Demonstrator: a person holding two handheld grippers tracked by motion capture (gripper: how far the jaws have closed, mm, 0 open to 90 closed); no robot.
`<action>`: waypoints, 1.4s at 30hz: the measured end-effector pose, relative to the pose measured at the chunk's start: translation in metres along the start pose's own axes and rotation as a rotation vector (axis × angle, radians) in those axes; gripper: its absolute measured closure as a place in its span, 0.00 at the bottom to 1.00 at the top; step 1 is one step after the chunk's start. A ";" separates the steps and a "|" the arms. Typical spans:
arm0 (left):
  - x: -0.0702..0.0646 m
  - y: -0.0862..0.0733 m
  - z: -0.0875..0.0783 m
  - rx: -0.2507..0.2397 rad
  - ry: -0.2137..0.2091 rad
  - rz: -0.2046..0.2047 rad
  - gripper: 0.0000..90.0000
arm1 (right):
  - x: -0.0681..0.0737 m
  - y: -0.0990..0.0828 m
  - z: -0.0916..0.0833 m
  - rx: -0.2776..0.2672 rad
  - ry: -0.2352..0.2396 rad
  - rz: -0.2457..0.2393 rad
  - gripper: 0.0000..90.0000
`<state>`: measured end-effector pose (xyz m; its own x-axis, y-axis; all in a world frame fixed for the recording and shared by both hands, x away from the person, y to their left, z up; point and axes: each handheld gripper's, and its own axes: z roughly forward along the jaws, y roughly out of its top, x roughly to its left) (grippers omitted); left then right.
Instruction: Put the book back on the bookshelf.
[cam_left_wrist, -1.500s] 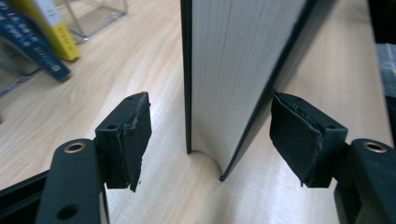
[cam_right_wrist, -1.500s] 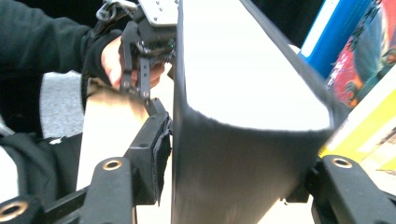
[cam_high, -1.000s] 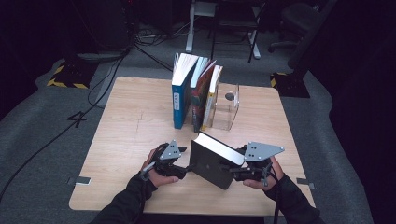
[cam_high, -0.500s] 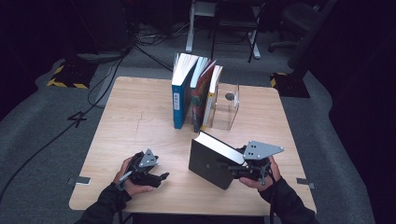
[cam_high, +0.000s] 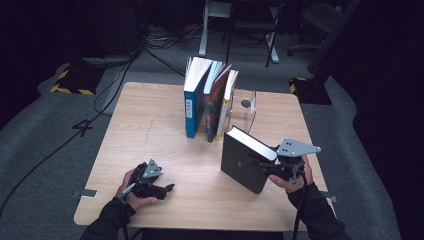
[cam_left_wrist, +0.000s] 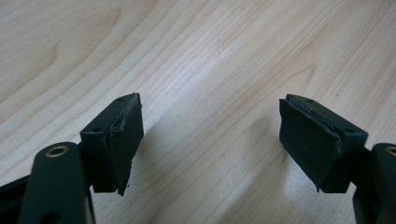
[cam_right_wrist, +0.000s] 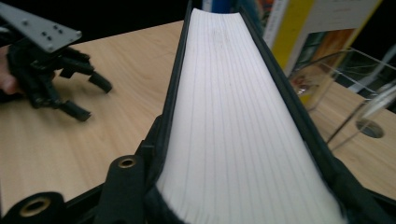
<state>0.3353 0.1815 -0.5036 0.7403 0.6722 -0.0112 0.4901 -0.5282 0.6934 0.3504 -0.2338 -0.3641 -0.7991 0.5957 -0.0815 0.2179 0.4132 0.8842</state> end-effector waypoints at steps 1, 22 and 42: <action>0.000 0.000 0.000 0.001 0.000 -0.004 0.23 | -0.005 0.001 0.001 -0.006 -0.018 0.006 0.59; 0.000 0.001 0.003 -0.007 0.010 -0.020 0.22 | -0.049 0.032 0.042 -0.058 -0.222 0.100 0.59; 0.000 0.001 0.003 -0.006 0.013 -0.022 0.22 | -0.077 0.029 0.081 -0.173 -0.363 0.210 0.59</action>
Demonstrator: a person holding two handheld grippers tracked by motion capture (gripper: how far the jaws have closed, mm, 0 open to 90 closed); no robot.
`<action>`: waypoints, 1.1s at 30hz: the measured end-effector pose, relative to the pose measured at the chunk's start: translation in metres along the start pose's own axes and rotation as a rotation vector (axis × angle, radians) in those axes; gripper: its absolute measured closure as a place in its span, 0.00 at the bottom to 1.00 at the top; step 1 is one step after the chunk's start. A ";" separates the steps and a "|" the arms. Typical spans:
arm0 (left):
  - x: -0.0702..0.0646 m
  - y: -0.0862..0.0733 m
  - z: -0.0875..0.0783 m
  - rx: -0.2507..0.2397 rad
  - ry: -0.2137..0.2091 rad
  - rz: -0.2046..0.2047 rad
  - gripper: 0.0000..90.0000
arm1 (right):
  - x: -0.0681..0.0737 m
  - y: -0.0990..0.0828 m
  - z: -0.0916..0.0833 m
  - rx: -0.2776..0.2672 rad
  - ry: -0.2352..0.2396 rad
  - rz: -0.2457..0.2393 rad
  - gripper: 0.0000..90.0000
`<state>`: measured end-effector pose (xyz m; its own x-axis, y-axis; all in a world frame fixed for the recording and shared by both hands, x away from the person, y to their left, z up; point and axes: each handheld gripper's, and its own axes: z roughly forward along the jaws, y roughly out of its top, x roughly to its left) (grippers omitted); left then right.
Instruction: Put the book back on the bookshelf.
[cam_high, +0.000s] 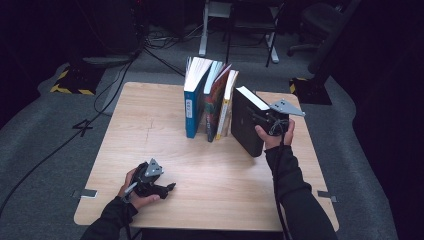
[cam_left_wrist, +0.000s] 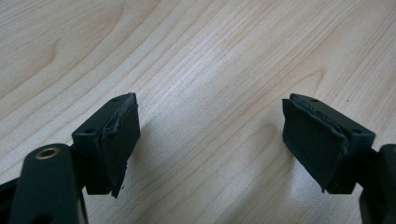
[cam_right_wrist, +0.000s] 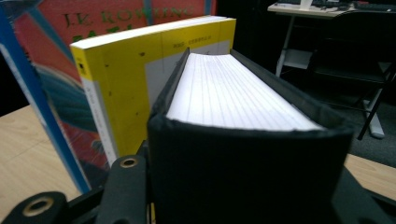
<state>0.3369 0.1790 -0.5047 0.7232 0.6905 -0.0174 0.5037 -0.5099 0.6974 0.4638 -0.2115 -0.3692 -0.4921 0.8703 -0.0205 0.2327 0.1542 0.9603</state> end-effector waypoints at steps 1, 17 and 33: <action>0.000 0.000 0.000 0.001 0.001 0.001 0.22 | 0.000 -0.001 0.001 -0.006 -0.005 0.008 0.59; 0.000 0.000 0.000 0.003 0.006 -0.001 0.21 | -0.002 -0.018 -0.020 0.045 0.018 -0.034 0.57; 0.000 0.001 0.000 0.004 0.012 -0.003 0.21 | -0.015 0.007 -0.014 0.282 0.126 -0.007 0.48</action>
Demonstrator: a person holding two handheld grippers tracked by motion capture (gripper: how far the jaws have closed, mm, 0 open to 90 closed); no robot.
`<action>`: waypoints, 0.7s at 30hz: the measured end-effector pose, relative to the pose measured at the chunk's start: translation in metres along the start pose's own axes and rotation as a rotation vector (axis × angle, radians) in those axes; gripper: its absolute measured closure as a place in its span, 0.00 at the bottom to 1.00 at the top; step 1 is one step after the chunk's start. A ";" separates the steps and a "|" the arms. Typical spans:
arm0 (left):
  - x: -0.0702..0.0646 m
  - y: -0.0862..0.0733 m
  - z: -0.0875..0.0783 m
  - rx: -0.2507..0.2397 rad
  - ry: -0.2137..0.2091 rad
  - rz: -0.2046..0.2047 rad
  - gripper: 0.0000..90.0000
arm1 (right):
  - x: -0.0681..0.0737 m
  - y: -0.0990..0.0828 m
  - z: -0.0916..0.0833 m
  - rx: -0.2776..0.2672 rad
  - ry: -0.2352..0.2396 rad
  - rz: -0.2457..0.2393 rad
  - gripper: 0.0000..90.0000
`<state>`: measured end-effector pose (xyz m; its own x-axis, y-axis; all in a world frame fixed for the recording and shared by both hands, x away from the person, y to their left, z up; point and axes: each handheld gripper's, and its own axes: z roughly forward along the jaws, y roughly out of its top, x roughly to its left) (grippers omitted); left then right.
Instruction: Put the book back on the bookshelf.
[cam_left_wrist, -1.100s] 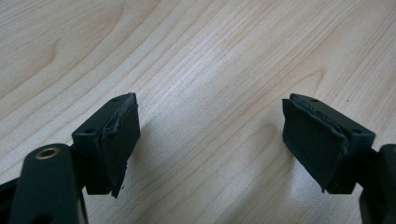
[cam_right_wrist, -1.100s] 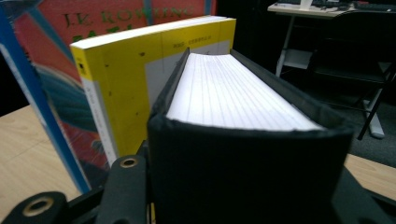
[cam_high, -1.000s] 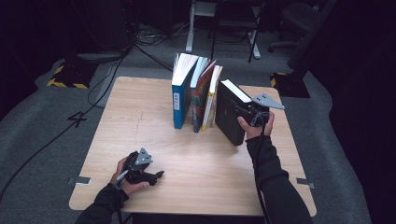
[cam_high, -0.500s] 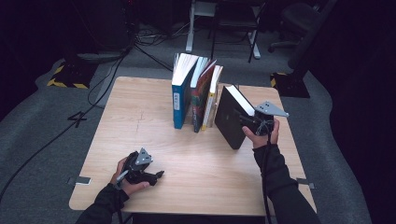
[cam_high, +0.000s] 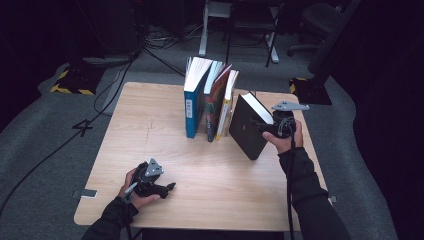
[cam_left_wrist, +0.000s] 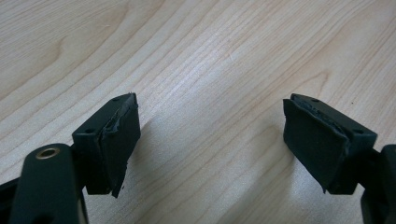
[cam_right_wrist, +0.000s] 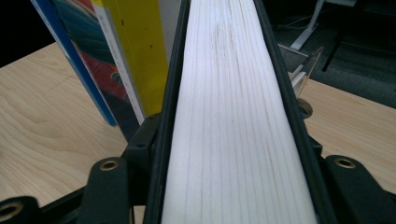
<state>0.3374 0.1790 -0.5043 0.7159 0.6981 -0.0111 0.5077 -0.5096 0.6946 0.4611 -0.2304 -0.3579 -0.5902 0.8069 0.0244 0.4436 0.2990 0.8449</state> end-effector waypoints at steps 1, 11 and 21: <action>0.000 0.000 0.000 0.000 0.000 0.000 0.21 | 0.000 0.000 0.000 0.000 0.000 0.000 0.48; 0.000 0.000 0.000 0.000 0.003 -0.006 0.21 | -0.001 0.017 0.007 0.029 -0.021 -0.031 0.57; -0.001 0.000 0.000 -0.005 -0.002 0.002 0.23 | 0.007 0.024 0.012 0.025 -0.092 -0.006 0.59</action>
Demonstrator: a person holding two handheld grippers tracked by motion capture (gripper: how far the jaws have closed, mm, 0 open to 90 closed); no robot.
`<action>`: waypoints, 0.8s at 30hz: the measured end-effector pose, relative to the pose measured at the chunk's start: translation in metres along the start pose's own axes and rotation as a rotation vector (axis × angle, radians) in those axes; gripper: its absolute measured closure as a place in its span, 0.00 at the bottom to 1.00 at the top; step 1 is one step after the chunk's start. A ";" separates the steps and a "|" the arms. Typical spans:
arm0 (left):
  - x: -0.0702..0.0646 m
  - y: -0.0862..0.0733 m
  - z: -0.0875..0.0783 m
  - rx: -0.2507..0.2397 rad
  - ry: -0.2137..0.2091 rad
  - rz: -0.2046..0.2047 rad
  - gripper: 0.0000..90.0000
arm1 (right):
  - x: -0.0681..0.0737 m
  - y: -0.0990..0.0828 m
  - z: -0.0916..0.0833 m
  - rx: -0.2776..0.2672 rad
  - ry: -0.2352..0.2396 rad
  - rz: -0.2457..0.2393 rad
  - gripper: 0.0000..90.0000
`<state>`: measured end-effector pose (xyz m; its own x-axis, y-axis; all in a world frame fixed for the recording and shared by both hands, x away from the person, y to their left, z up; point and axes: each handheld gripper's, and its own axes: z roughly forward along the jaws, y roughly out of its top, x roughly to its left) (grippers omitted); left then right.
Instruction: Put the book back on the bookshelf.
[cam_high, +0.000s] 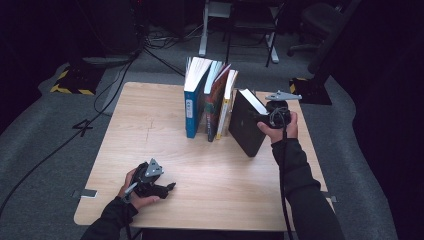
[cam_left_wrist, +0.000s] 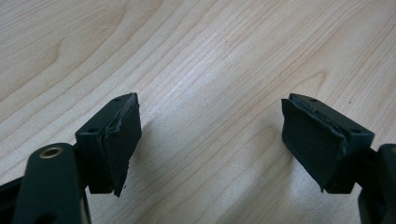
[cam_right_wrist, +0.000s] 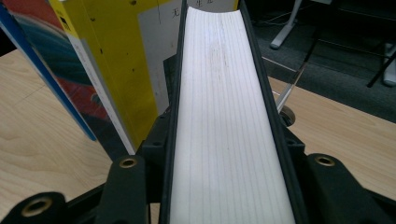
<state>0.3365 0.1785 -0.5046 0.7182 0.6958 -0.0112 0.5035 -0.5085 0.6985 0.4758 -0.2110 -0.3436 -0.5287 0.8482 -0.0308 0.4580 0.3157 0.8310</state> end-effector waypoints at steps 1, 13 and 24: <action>0.000 0.000 0.000 0.000 -0.001 0.001 0.23 | 0.002 0.002 0.001 0.002 -0.012 0.001 0.59; 0.000 0.000 0.000 -0.001 -0.010 0.010 0.23 | 0.012 0.022 0.016 -0.014 -0.140 0.087 0.59; -0.001 0.000 0.000 -0.002 -0.013 0.012 0.23 | 0.007 0.035 0.044 -0.027 -0.212 0.117 0.59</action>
<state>0.3358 0.1778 -0.5047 0.7304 0.6829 -0.0118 0.4934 -0.5157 0.7004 0.5197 -0.1750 -0.3392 -0.3102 0.9495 -0.0473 0.4861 0.2012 0.8504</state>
